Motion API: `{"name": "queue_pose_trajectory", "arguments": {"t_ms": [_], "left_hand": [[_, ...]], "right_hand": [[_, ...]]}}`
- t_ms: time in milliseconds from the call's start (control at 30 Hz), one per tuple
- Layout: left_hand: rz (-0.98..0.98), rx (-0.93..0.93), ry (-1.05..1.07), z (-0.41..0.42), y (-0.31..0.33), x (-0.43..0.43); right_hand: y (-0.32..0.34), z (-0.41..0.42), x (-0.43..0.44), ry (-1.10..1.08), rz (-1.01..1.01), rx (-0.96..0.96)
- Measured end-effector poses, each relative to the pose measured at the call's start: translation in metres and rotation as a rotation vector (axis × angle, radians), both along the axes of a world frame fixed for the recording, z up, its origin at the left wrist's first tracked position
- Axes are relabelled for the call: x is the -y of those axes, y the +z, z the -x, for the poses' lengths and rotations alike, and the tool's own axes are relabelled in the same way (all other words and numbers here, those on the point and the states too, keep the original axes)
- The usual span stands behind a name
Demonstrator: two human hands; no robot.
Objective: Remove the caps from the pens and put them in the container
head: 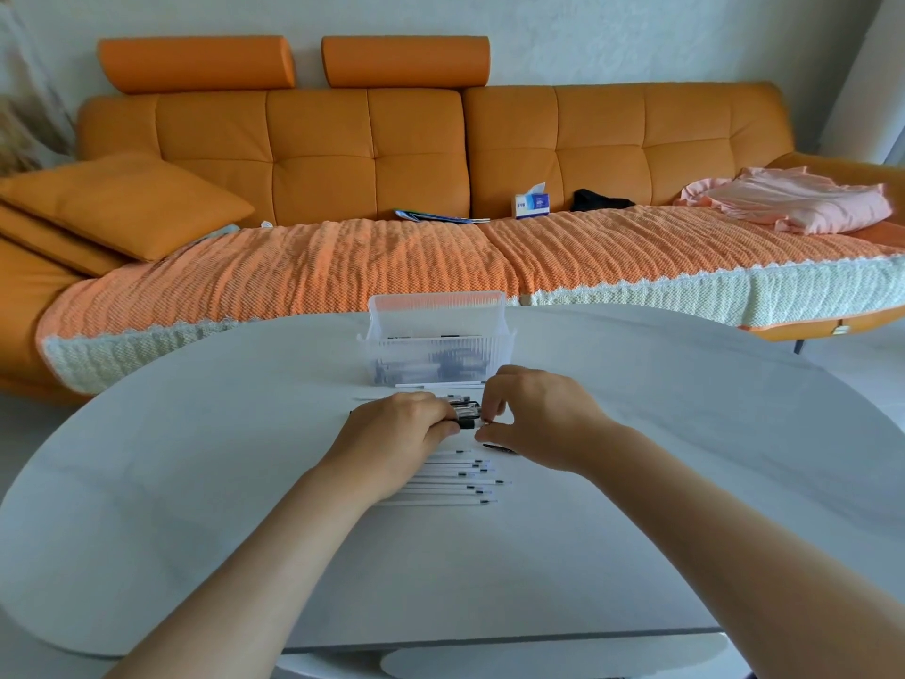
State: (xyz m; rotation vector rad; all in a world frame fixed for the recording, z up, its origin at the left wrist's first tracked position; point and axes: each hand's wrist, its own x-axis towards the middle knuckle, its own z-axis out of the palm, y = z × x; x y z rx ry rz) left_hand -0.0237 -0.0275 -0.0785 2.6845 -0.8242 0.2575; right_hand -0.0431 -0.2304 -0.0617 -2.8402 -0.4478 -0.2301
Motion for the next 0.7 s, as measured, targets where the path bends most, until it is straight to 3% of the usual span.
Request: {"name": "queue_pose_trajectory", "arguments": {"t_ms": [433,700], "left_hand": [[0.022,-0.071,0.026,-0.005,0.004,-0.019],[-0.020,-0.021,0.252,-0.012,0.009,-0.048]], "right_hand": [[-0.001,0.000,0.014,0.035,0.002,-0.068],[0.001,-0.004,0.022,-0.051,0.003,-0.098]]}}
